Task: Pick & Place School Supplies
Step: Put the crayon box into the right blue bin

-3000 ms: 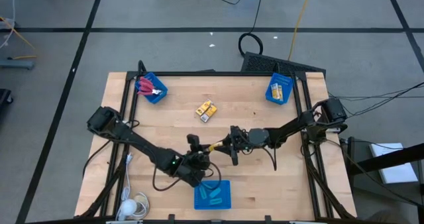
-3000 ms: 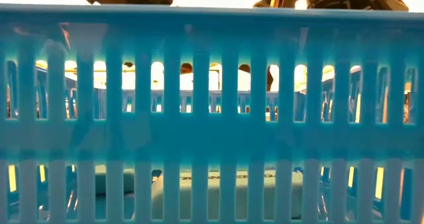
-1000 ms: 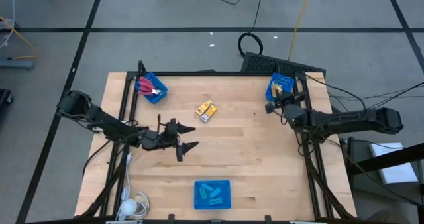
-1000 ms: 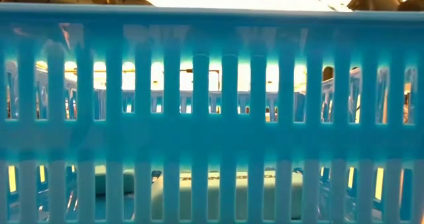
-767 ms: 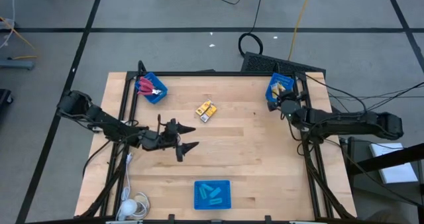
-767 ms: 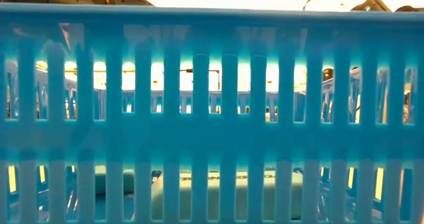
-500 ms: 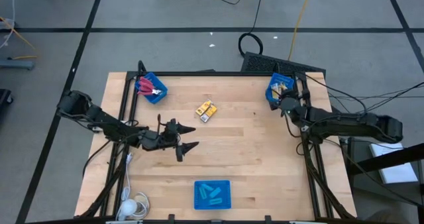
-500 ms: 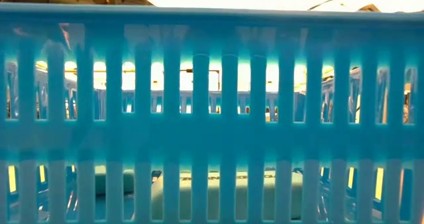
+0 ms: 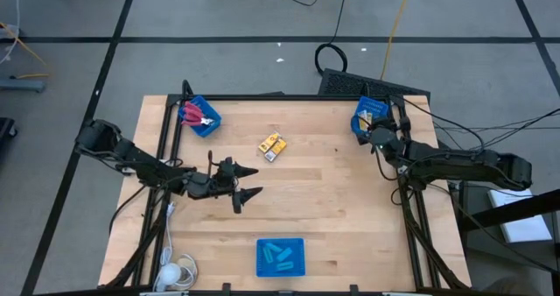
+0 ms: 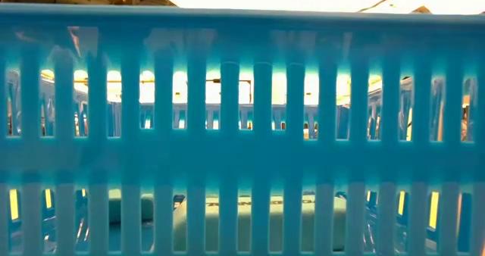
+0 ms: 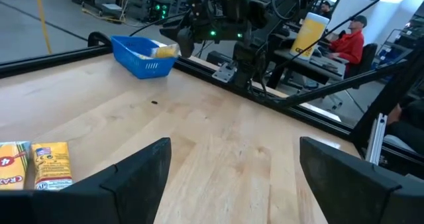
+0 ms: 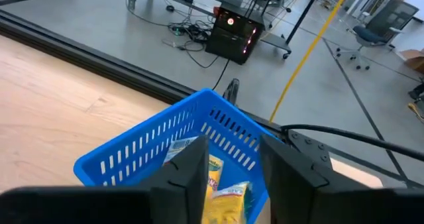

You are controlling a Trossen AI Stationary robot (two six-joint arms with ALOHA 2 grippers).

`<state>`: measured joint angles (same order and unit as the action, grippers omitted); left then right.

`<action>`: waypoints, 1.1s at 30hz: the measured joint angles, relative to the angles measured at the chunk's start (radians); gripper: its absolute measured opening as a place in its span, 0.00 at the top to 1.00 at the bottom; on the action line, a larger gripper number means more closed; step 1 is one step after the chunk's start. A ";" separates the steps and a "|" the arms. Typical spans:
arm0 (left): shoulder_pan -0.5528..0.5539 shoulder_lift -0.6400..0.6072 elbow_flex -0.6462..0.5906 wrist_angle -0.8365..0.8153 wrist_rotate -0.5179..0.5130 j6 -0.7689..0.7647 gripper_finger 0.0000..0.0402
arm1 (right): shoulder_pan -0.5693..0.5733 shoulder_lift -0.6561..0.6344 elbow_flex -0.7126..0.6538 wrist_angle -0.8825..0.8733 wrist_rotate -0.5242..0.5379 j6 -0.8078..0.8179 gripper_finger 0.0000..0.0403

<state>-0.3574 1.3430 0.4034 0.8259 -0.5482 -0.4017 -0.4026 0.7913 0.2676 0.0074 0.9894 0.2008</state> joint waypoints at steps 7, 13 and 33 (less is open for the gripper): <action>0.000 0.000 0.000 -0.009 -0.001 0.004 0.17 | 0.003 0.000 0.000 0.016 -0.096 0.068 0.61; 0.000 0.000 0.000 -0.012 0.000 -0.002 0.18 | 0.003 0.000 0.000 0.134 -0.365 0.137 0.61; 0.239 0.269 0.328 -0.656 0.001 -0.105 0.24 | 0.349 0.001 0.000 0.591 -0.914 0.128 0.62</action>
<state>-0.1184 1.6123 0.7315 0.1701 -0.5467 -0.5071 -0.0532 0.7923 0.2672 0.5985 0.0757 0.3286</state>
